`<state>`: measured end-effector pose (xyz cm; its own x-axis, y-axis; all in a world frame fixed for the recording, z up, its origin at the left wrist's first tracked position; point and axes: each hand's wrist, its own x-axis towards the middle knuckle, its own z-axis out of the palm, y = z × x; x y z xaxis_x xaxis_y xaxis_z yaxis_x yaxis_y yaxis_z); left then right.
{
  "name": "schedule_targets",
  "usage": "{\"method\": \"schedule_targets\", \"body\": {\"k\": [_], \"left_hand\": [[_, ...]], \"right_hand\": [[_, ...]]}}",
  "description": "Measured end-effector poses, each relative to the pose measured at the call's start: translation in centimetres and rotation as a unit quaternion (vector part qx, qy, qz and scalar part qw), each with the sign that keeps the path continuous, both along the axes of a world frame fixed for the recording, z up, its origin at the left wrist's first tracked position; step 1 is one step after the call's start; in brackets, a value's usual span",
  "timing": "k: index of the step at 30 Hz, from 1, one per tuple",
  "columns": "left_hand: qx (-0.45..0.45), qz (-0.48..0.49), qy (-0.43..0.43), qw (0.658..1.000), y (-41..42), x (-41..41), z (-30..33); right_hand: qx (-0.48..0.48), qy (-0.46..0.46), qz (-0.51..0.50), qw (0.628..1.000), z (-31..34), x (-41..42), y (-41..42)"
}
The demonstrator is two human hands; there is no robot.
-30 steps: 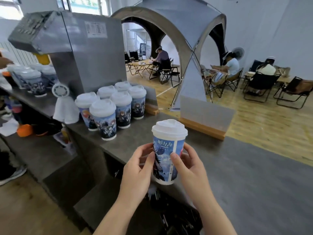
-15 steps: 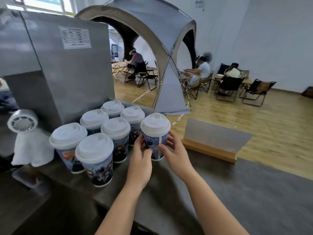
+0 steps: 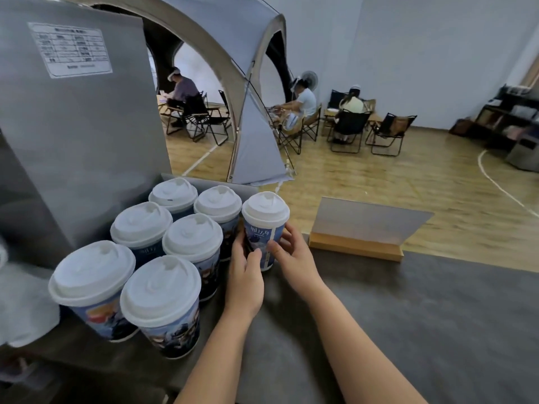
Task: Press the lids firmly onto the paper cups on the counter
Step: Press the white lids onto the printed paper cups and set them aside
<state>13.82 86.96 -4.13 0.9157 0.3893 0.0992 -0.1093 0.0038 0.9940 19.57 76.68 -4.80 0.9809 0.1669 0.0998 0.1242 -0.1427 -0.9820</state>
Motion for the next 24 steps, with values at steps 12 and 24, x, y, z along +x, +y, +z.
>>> {"method": "schedule_targets", "body": {"k": [12,24], "left_hand": [[-0.039,0.025,0.071,0.996,0.5,-0.7,-1.6],[-0.095,-0.130,0.108,0.981,-7.4,-5.8,1.2]], "right_hand": [[-0.020,-0.001,-0.035,0.999,0.0,-2.4,0.2],[0.041,0.013,-0.187,0.981,1.0,-12.5,-10.7]]}}
